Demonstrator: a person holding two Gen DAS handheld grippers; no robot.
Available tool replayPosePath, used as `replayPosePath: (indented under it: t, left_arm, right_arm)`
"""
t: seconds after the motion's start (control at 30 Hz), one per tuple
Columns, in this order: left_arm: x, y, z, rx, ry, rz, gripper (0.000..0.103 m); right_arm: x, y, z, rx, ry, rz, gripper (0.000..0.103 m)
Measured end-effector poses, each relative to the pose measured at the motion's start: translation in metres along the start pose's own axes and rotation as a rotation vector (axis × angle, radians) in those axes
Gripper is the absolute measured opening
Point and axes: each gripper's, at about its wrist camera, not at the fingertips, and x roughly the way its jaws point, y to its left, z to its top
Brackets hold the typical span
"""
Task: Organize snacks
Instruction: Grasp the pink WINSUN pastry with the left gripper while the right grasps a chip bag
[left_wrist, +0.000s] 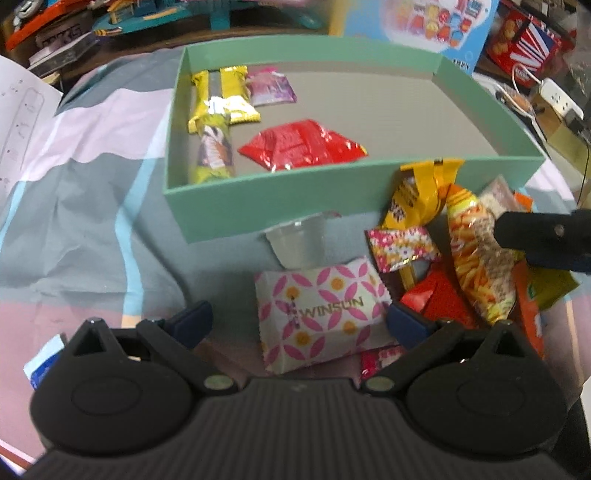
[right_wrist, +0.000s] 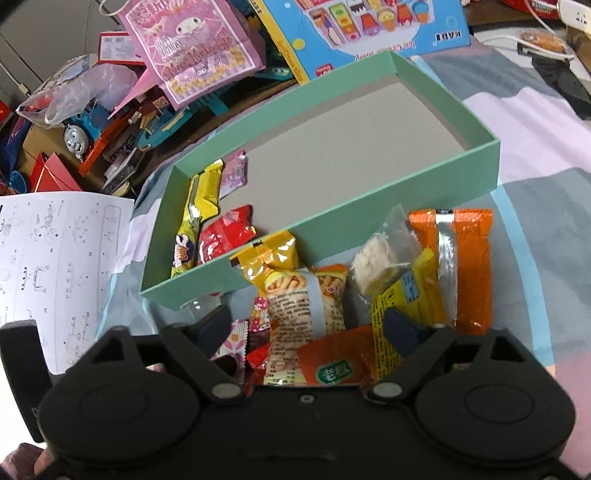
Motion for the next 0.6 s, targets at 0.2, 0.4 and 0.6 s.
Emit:
replayPosePath:
  t: [0.2,0.4,0.6]
  left_arm:
    - [0.003,0.016,-0.003,-0.023,0.012,0.018,0.103]
    - [0.005,0.021,0.000,-0.045,0.025,0.012,0.103]
    - [0.003,0.003,-0.006,0.061,-0.014,0.002,0.087]
  right_arm:
    - [0.015,0.002,-0.002,-0.020,0.030,0.002,0.072]
    - [0.021,0.019,-0.007,-0.119,0.028,-0.009,0.038]
    - [0.023,0.014,-0.008,-0.101,0.036,-0.015,0.039]
